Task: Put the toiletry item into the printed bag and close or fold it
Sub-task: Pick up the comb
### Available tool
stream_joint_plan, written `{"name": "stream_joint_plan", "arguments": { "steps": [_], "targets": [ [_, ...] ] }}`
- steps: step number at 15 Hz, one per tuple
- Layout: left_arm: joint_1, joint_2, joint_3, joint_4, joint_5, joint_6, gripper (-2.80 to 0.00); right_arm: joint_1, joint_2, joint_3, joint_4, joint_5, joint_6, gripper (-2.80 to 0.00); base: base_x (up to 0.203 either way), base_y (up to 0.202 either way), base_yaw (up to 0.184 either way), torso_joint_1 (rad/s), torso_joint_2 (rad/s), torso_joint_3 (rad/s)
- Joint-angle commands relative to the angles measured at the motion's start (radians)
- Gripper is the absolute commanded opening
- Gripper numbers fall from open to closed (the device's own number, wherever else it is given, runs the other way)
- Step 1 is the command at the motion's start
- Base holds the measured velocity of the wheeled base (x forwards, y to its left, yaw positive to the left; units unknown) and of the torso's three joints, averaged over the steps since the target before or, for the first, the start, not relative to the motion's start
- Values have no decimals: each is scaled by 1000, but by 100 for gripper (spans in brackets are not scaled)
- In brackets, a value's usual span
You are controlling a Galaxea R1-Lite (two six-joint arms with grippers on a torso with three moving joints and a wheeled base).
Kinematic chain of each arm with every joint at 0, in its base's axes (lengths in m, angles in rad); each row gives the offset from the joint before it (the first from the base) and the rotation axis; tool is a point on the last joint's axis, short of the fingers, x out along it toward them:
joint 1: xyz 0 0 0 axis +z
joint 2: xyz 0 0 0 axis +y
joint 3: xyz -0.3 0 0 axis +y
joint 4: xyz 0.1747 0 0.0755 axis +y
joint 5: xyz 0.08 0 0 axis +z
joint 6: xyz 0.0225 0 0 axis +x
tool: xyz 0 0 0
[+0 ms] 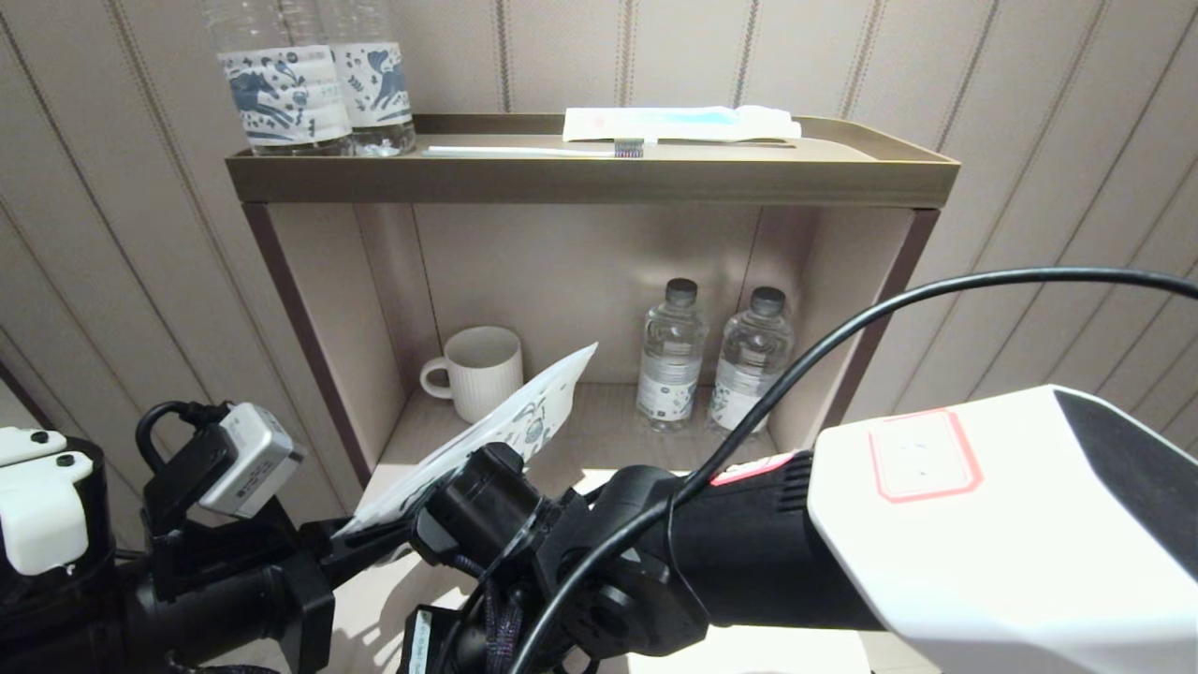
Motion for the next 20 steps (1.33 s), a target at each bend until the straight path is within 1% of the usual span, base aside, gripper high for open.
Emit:
{"name": "stream_joint_plan", "arguments": {
  "steps": [1,7,10,11,13,15,16,18,20],
  "targets": [
    [0,0,-1,-4,-2,0,-280,-1,1,-2,2,4,5,-280,0,0,0,0,0,0],
    [-1,-14,-1,-2,-4,0,-280,-5,-14,-4,16,4,-6,-280,0,0,0,0,0,0],
    [-7,-14,1,-2,-5,-1,-280,-10,-52,3,18,2,-15,-280,0,0,0,0,0,0],
    [-9,-14,1,-2,-5,-1,-280,-27,-82,9,29,1,-32,-280,0,0,0,0,0,0],
    [-7,-13,-1,-2,-4,-1,-280,-58,-159,19,82,-9,-98,-280,0,0,0,0,0,0],
    [-8,-14,1,-2,-4,-1,-280,-90,-226,26,167,-41,-167,-280,0,0,0,0,0,0],
    [-9,-14,-1,-2,-4,-1,-280,-101,-254,31,235,-72,-203,-280,0,0,0,0,0,0],
    [-8,-14,1,-2,-10,-1,-280,-129,-309,85,316,-131,-238,-280,0,0,0,0,0,0],
    [-9,-10,0,-1,-12,-1,-280,-145,-374,165,326,-150,-262,-280,0,0,0,0,0,0]
  ]
}}
